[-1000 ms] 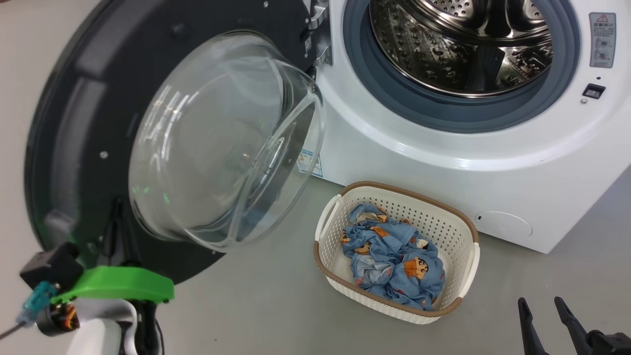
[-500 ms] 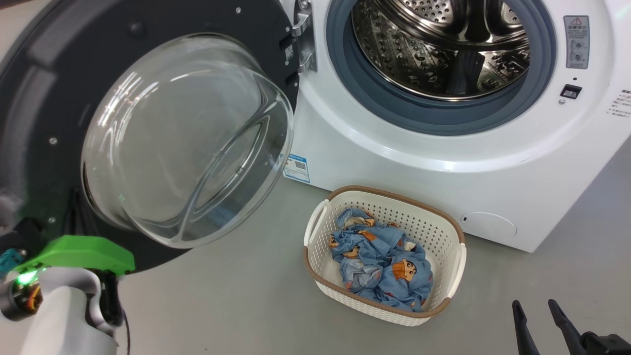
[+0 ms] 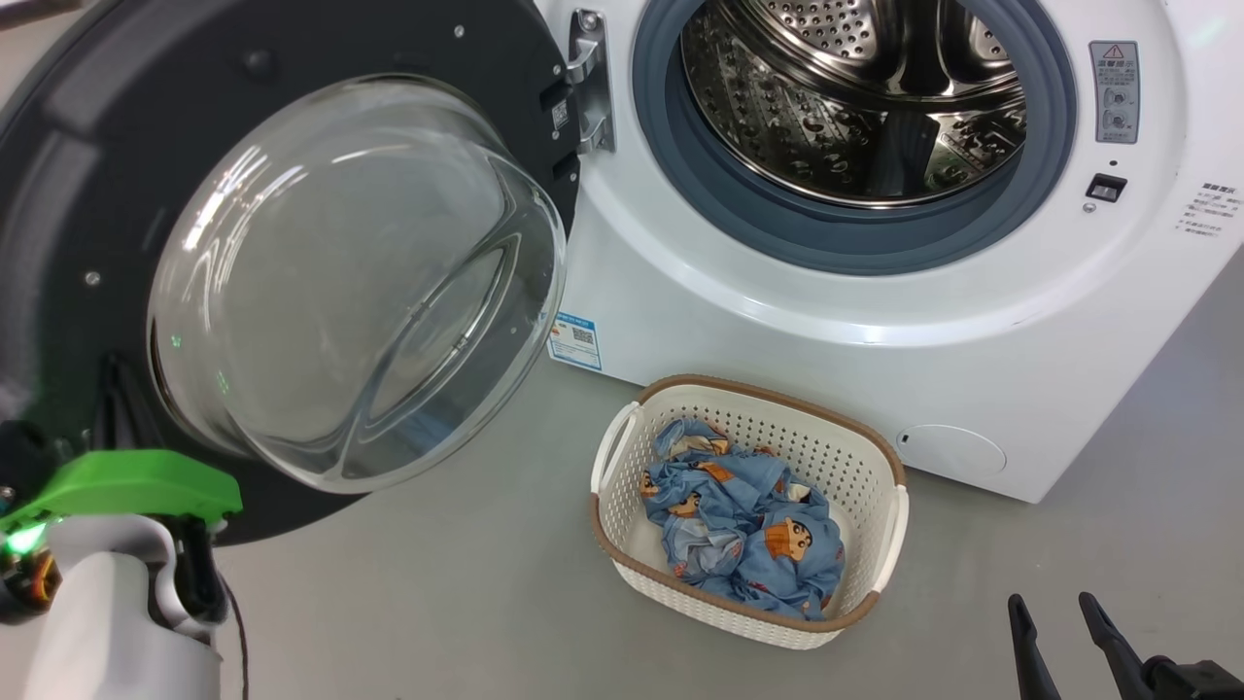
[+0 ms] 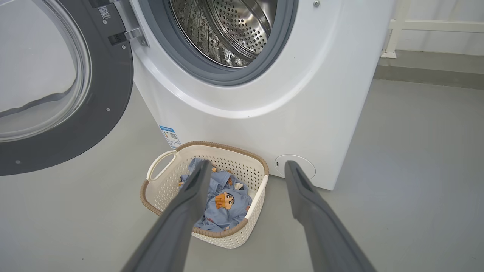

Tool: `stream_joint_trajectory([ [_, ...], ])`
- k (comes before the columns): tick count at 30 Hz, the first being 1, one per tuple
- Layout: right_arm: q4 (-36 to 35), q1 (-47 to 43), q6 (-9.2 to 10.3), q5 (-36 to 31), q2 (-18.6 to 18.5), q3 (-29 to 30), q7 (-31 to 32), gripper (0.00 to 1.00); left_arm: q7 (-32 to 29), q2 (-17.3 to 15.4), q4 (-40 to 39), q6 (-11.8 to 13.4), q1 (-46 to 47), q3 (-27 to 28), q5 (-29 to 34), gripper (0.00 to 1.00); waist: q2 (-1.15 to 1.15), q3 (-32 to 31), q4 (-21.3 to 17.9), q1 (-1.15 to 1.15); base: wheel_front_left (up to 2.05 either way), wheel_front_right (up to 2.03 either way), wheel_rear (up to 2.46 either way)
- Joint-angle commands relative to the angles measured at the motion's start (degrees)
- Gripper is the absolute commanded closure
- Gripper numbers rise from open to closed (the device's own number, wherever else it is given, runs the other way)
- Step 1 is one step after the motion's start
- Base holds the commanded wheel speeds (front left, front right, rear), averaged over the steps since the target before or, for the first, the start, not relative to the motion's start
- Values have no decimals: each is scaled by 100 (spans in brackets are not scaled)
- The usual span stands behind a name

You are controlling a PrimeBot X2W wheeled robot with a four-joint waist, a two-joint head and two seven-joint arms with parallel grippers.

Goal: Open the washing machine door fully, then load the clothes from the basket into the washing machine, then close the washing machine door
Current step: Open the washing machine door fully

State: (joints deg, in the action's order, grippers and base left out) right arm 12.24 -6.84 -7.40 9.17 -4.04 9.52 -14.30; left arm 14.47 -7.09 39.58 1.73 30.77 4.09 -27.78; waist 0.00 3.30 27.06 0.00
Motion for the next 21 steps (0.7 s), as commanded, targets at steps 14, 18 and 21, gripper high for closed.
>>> stream_joint_trajectory([
  [14, -131, 123, -9, -36, -49, -388, -70, 0, 30, 174, -2446, -102, -1092, 262, 477, 0, 0, -195, -518, 0, 0, 0, 0],
  [18, -180, 140, -9, -40, -42, -384, -70, 0, -128, 213, -3291, -100, -1378, 27, 567, 0, 0, -194, -778, 0, 0, 0, 0],
  [21, -207, 141, -9, -44, -36, -402, -70, 0, -282, 238, -3812, -161, -1567, -208, 612, 0, 0, -191, -989, 0, 0, 0, 0],
])
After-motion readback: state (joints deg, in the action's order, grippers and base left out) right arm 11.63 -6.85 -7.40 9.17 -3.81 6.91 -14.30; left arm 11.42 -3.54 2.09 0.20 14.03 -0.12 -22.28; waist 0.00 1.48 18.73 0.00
